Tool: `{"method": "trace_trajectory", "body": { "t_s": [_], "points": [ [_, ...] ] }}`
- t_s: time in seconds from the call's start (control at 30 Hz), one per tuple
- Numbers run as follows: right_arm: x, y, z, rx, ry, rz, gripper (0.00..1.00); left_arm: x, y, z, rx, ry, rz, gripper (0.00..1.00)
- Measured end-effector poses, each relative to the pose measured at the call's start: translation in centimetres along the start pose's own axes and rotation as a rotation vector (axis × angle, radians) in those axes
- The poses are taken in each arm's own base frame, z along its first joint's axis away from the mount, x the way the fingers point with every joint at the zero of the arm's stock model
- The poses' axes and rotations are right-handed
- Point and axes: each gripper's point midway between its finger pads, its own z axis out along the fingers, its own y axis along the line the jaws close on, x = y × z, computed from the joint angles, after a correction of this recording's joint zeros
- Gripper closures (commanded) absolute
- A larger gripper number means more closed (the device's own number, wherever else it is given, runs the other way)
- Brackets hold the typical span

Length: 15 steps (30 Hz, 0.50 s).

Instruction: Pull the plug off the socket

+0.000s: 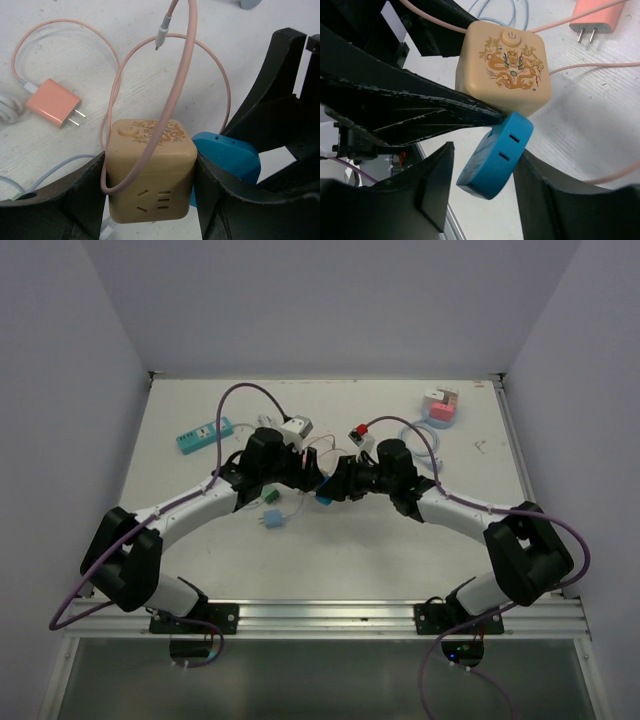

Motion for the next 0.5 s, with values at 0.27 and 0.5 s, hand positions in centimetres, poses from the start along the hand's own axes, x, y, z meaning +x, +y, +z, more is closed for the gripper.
{"method": "trace_trajectory", "body": {
  "t_s": [0.27,0.5],
  "points": [
    [-0.4,-0.7,0.6,0.031,-0.004,0.034,0.87,-1.2,0.1,-0.8,-0.009,-0.074,-0.01,1.0],
    [-0.2,-1.2,0.7,0.063,-0.002,0.049,1.0,-0.9,0.9,-1.3,-0.083,-0.105,-0.012,1.0]
  ]
}}
